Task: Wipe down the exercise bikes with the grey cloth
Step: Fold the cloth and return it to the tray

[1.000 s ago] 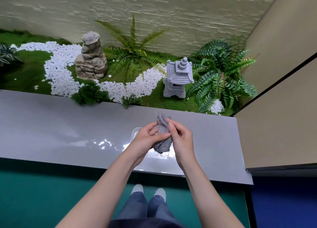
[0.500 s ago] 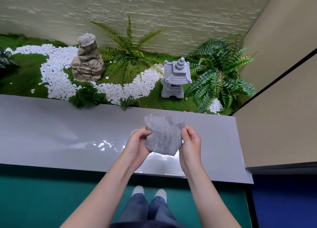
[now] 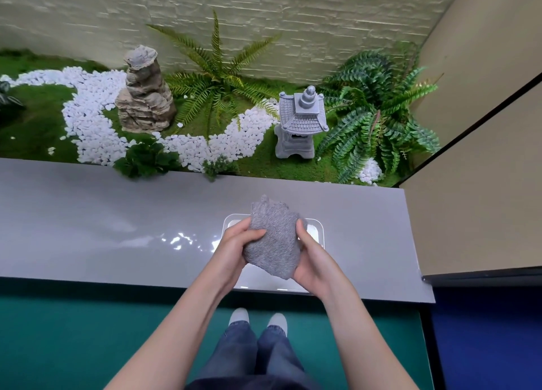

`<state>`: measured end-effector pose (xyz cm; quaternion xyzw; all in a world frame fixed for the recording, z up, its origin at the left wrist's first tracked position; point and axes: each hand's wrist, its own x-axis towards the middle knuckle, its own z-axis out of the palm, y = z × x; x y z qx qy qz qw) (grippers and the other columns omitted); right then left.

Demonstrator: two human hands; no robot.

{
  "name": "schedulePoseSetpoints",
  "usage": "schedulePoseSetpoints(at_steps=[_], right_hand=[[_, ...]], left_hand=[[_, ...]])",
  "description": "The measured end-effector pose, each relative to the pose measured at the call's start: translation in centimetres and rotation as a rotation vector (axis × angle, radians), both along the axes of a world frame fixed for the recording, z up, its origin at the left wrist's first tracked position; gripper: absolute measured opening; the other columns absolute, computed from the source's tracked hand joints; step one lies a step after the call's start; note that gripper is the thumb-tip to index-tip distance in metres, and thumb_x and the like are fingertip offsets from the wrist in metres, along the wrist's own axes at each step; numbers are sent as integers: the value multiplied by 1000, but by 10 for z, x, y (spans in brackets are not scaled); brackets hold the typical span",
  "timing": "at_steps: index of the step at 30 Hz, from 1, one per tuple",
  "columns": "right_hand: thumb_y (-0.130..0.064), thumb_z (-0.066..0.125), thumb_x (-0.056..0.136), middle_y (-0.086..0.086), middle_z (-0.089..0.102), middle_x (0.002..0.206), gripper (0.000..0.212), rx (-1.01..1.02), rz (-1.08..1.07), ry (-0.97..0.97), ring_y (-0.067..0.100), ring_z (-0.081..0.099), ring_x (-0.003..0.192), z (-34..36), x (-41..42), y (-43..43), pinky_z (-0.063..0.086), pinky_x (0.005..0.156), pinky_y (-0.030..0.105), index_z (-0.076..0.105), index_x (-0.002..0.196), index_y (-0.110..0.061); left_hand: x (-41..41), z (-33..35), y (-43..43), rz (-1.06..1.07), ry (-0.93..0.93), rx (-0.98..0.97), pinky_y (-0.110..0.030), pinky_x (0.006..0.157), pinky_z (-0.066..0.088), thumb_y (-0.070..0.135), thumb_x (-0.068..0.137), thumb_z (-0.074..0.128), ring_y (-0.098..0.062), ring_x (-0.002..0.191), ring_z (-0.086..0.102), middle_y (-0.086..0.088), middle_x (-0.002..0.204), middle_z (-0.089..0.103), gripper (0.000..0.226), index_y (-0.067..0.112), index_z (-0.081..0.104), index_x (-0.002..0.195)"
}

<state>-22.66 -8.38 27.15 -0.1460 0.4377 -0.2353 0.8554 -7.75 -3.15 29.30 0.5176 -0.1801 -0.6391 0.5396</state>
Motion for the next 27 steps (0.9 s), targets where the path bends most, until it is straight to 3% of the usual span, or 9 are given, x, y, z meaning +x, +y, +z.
schedulePoseSetpoints(at_steps=[4,8,14,18,23,27], right_hand=[[-29,52,92,16,63,123,42,-67,-85,33,28,61,114,-5,2,-2,44,101,43,56,125,-3],[-15,52,95,13,69,104,20,-329,-190,271,23,67,94,-11,8,2,54,84,36,58,112,-6],[-16,48,98,11,60,101,14,-636,-172,464,19,57,90,-7,14,7,44,81,36,51,111,-11],[-27,50,94,1,62,93,4,-767,-117,479,13,59,85,0,9,5,47,77,34,54,97,-26],[-31,50,93,6,64,101,12,-794,-108,532,23,61,96,4,2,4,48,88,46,54,102,-25],[-24,49,94,-11,60,80,4,-884,-87,514,8,57,76,12,2,5,46,71,26,52,91,-24]], left_hand=[[6,-4,4,-13,6,-3,-28,75,52,11,73,59,-20,93,67,-10,103,71,29,14,72,100],[5,-12,7,69,-66,41,-25,69,53,5,85,57,-21,91,67,-11,101,72,21,11,69,102],[-5,-16,4,188,-149,63,-22,65,53,21,89,61,-18,81,69,-9,90,73,15,9,68,93],[-5,-17,0,275,-135,90,-19,60,52,14,87,62,-10,66,64,1,74,71,5,15,61,92],[-6,-16,1,317,-133,126,-21,58,51,6,83,66,-10,61,63,-1,73,70,16,17,58,92],[-7,-15,0,308,18,160,-24,65,53,4,78,69,-14,69,64,-7,78,70,13,7,62,88]])
